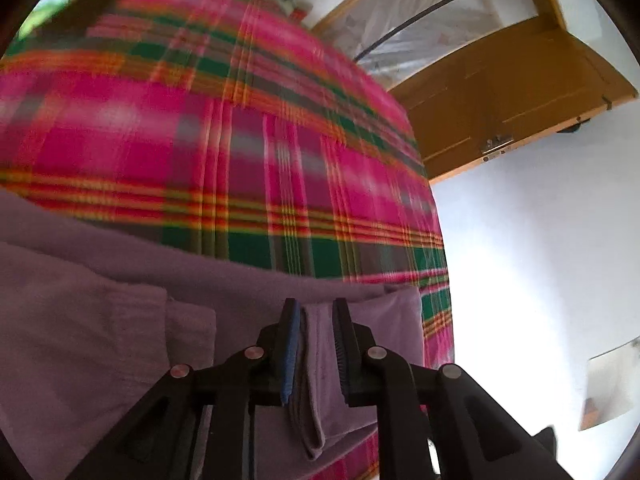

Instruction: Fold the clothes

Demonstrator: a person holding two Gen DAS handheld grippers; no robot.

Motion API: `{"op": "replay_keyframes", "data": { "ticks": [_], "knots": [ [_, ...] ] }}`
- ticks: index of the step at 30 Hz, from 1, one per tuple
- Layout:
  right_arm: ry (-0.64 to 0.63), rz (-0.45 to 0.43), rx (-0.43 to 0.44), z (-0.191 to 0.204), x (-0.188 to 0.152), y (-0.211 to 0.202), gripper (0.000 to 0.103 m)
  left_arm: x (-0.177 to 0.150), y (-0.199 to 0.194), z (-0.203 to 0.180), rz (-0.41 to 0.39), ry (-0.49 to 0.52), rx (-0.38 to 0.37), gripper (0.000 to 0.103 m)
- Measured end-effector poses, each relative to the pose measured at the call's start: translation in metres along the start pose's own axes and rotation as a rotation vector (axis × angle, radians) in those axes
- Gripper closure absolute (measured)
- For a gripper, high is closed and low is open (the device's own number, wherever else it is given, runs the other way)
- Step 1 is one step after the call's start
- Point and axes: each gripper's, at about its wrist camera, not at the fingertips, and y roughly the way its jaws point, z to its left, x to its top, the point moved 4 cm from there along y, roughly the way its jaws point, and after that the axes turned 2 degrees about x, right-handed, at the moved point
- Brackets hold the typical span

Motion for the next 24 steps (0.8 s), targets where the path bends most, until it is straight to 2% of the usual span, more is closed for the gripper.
{"op": "replay_keyframes", "data": {
  "ticks": [3,7,11,17,24],
  "knots": [
    [0.053,-0.002,-0.076,-0.029,0.0,-0.004,0.077,-0.011,0.006,-0.016,0.038,0.051,-0.039,0.086],
    [0.104,0.023,-0.155,-0.06,-0.005,-0.001,0.077,-0.026,0.027,-0.03,0.099,0.108,-0.045,0.085],
    [0.136,0.066,-0.165,-0.072,-0.019,0.002,0.077,-0.044,0.044,-0.029,0.17,0.13,-0.01,0.085],
    [0.152,0.107,-0.169,-0.086,-0.031,0.01,0.077,-0.049,0.05,-0.021,0.2,0.122,0.01,0.085],
    [0.118,0.041,-0.157,-0.085,-0.004,0.01,0.077,-0.054,0.048,-0.02,0.2,0.123,0.02,0.085]
  ]
}}
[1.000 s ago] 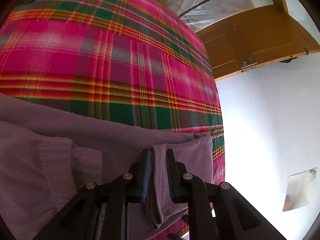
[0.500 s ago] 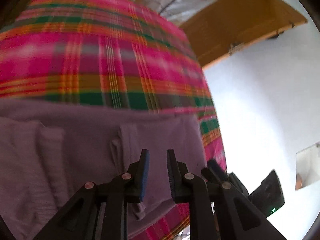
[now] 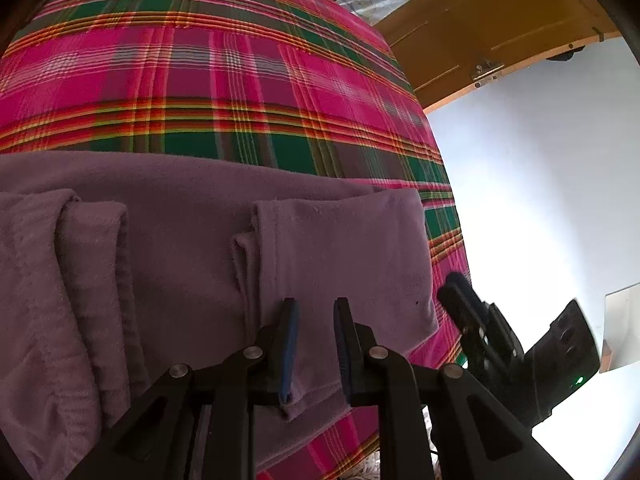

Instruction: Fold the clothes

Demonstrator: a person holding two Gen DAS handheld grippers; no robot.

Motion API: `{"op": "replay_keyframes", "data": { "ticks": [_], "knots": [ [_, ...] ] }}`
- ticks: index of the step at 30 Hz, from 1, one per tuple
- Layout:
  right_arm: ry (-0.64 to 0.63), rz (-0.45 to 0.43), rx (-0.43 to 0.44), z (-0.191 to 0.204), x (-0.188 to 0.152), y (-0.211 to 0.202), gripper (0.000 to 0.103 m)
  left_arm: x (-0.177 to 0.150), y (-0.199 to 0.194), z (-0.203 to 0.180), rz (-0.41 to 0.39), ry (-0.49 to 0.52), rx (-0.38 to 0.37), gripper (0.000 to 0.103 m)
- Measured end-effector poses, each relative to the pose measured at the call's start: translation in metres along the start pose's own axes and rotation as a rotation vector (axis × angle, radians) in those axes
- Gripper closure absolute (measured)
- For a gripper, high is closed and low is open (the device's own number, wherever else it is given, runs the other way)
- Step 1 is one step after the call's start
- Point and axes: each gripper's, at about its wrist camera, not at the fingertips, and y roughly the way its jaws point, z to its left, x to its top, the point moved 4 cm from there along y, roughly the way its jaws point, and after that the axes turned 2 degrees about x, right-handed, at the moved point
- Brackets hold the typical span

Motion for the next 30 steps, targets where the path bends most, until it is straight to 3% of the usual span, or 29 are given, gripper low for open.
{"op": "replay_keyframes", "data": {
  "ticks": [3,10,17,24,30],
  "knots": [
    [-0.015,0.009,0.02,0.002,0.01,0.014,0.077,-0.003,-0.001,0.002,0.005,0.005,0.007,0.085],
    [0.126,0.104,0.062,-0.018,0.009,0.045,0.078,-0.003,0.002,0.006,0.011,-0.002,0.003,0.085],
    [0.084,0.05,0.053,-0.012,0.038,0.045,0.077,0.0,0.005,0.004,0.008,-0.014,-0.001,0.085],
    [0.117,0.128,0.02,-0.021,0.038,0.074,0.078,0.0,0.004,0.006,0.009,-0.013,-0.006,0.085],
    [0.123,0.142,0.012,-0.023,0.035,0.08,0.078,-0.002,0.002,0.007,0.009,-0.016,-0.007,0.085]
  ]
}}
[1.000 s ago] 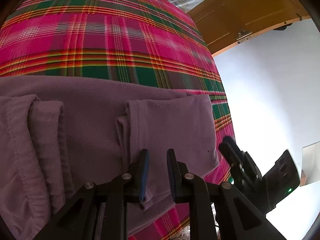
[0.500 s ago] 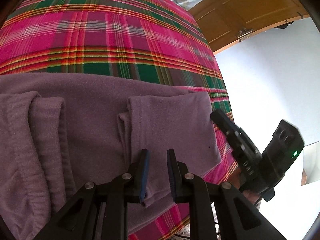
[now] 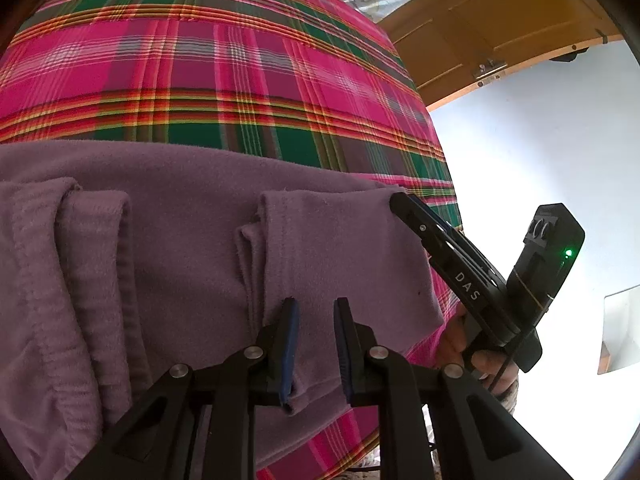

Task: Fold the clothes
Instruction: 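Withdraw both grippers up from the folded purple pants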

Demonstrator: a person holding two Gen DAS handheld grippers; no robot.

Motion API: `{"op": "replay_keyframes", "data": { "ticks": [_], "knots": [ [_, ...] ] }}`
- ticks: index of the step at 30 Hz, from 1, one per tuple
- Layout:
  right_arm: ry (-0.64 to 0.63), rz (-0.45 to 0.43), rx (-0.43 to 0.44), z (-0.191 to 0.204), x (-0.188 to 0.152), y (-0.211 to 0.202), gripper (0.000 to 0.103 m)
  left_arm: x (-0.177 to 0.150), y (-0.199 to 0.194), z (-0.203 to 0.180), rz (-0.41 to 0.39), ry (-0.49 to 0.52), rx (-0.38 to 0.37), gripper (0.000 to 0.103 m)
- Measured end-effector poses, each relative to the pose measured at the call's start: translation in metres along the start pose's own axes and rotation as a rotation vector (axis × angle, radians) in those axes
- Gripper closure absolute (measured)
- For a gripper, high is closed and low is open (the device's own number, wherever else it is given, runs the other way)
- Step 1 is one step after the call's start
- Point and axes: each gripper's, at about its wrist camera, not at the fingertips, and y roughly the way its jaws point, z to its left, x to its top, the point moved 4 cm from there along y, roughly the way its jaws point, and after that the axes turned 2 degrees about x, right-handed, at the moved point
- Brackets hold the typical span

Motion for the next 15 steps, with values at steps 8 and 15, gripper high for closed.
{"op": "replay_keyframes", "data": {
  "ticks": [8,15],
  "knots": [
    [-0.004,-0.047,0.01,0.01,-0.007,-0.025,0.077,-0.008,-0.015,0.005,-0.029,-0.009,0.008,0.085],
    [-0.146,-0.062,-0.016,0.046,-0.041,-0.042,0.077,-0.023,-0.014,0.005,-0.011,0.017,0.041,0.084]
  ]
}}
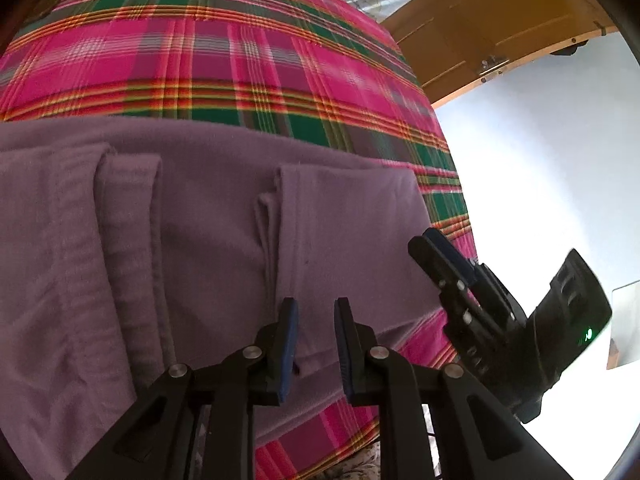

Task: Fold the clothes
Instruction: 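Withdraw both grippers up from the folded purple pants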

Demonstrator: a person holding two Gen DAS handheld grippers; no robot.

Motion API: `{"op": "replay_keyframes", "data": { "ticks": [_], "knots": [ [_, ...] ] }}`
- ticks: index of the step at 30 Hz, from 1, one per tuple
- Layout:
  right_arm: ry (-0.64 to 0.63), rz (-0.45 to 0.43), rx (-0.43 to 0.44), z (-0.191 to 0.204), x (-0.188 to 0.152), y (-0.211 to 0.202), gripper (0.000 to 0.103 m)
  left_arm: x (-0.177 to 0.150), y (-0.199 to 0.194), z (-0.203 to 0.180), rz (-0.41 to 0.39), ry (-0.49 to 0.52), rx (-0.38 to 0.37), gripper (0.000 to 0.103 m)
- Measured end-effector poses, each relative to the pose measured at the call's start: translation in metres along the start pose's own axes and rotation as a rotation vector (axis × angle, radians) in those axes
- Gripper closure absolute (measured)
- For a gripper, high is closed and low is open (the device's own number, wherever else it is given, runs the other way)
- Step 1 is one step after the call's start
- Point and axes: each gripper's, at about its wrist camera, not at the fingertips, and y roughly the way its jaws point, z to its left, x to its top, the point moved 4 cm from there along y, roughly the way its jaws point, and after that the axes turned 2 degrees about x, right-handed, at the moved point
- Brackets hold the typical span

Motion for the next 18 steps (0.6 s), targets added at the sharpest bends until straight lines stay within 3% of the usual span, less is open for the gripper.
{"op": "replay_keyframes", "data": {
  "ticks": [6,12,18],
  "knots": [
    [-0.035,0.024,-0.067,0.012,-0.015,0.006,0.077,-0.005,-0.004,0.0,-0.014,-0.008,0.01,0.084],
    [-0.059,-0.015,-0.006,0.031,-0.013,-0.007,0.077,-0.012,-0.011,-0.007,-0.036,0.002,0.007,0.084],
    [-0.068,0.025,-0.001,0.042,-0.029,-0.001,0.077,-0.022,-0.01,-0.003,-0.04,-0.001,0.046,0.084]
  ]
}}
